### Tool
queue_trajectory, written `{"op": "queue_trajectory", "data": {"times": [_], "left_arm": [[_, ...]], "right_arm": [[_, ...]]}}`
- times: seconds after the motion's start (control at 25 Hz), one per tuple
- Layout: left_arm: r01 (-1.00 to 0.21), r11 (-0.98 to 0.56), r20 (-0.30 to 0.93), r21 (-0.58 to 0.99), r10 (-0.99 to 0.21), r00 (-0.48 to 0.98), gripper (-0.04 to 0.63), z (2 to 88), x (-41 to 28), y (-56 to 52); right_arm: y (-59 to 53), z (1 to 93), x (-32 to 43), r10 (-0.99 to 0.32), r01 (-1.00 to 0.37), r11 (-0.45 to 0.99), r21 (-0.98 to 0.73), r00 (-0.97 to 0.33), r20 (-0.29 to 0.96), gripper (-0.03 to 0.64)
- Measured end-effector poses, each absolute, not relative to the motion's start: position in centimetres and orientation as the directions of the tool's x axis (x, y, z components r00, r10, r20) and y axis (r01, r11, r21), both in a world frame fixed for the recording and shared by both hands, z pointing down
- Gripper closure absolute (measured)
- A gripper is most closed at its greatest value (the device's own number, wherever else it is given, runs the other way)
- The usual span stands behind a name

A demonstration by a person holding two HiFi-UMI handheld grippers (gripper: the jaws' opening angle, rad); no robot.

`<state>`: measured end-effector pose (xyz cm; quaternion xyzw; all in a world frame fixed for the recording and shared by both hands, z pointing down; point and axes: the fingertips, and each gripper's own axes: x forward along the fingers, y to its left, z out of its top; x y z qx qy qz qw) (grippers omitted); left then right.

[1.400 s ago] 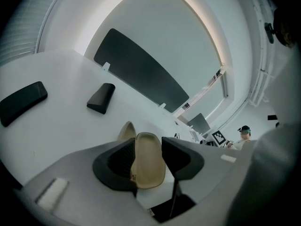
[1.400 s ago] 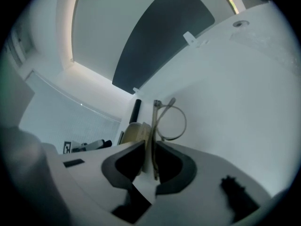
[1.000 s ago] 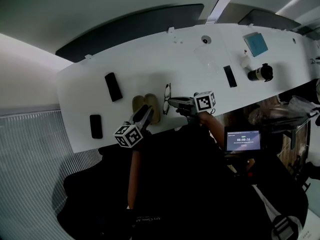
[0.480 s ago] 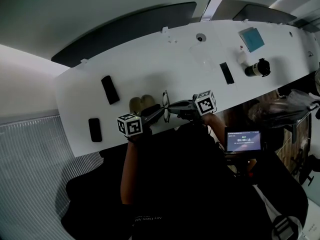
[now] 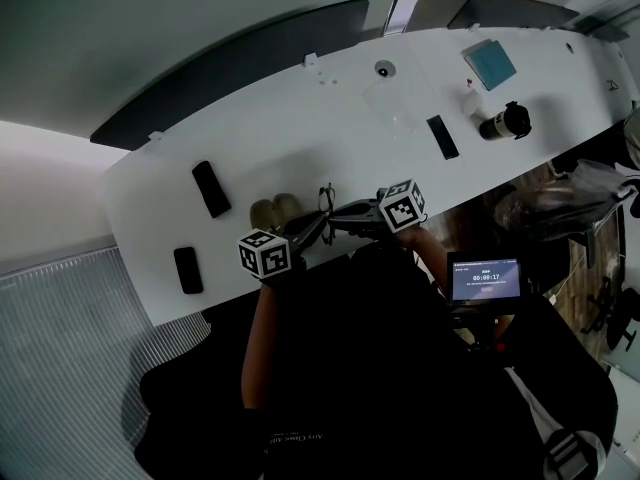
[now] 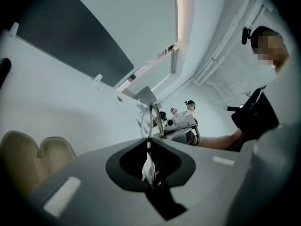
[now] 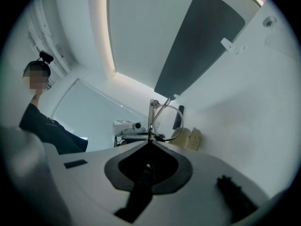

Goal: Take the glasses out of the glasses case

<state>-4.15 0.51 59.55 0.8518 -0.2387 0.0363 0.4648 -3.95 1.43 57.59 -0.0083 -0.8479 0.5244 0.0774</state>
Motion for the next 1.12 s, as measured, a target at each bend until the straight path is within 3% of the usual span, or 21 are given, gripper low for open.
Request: {"op": "queue_trajectory", "data": {"times": [0.12,0.2,0.28,0.36,0.48,0.68,0.92,1.12], "left_arm": [[-0.526,-0.499,0.364,0.689,-0.389,0.846,0.565,59.7,-3.8,-0.1],[-0.610,-0.543,0.448,0.578,-0.414,0.793,0.566,60.1,-4.0,-0.8],[-0.691,-0.616,0.547,0.379,-0.453,0.704,0.566,60.7,-4.4,-1.6],[-0.691,-0.717,0.628,0.091,-0.497,0.598,0.566,61.5,-4.4,-1.9],[-0.480,-0.813,0.650,-0.330,-0.564,0.509,0.565,61.4,-2.2,-1.7],[-0.189,-0.728,0.586,-0.660,-0.655,0.478,0.565,61.4,1.4,-2.0],[0.008,-0.765,0.675,-0.644,-0.564,0.476,0.565,65.7,3.1,-2.2],[0.340,-0.731,0.781,-0.592,-0.416,0.465,0.565,68.2,4.1,-0.4]], "right_arm": [[1.1,57.6,-3.2,0.048,-0.113,0.504,-0.856,-0.986,0.159,0.594],[1.0,57.9,-2.4,0.030,-0.143,0.530,-0.836,-0.982,0.186,0.523],[0.8,58.2,-1.4,0.010,-0.166,0.527,-0.834,-0.979,0.201,0.514],[0.4,58.4,-0.2,-0.036,-0.191,0.507,-0.840,-0.979,0.201,0.514],[-0.6,57.6,2.3,-0.160,-0.215,0.441,-0.872,-0.974,0.159,0.514],[-1.1,54.9,6.5,-0.342,-0.224,0.383,-0.896,-0.936,0.088,0.514],[-0.3,55.2,11.1,-0.487,-0.276,0.308,-0.910,-0.868,0.098,0.514],[0.1,55.6,12.3,-0.527,-0.271,0.271,-0.924,-0.845,0.093,0.514]]}}
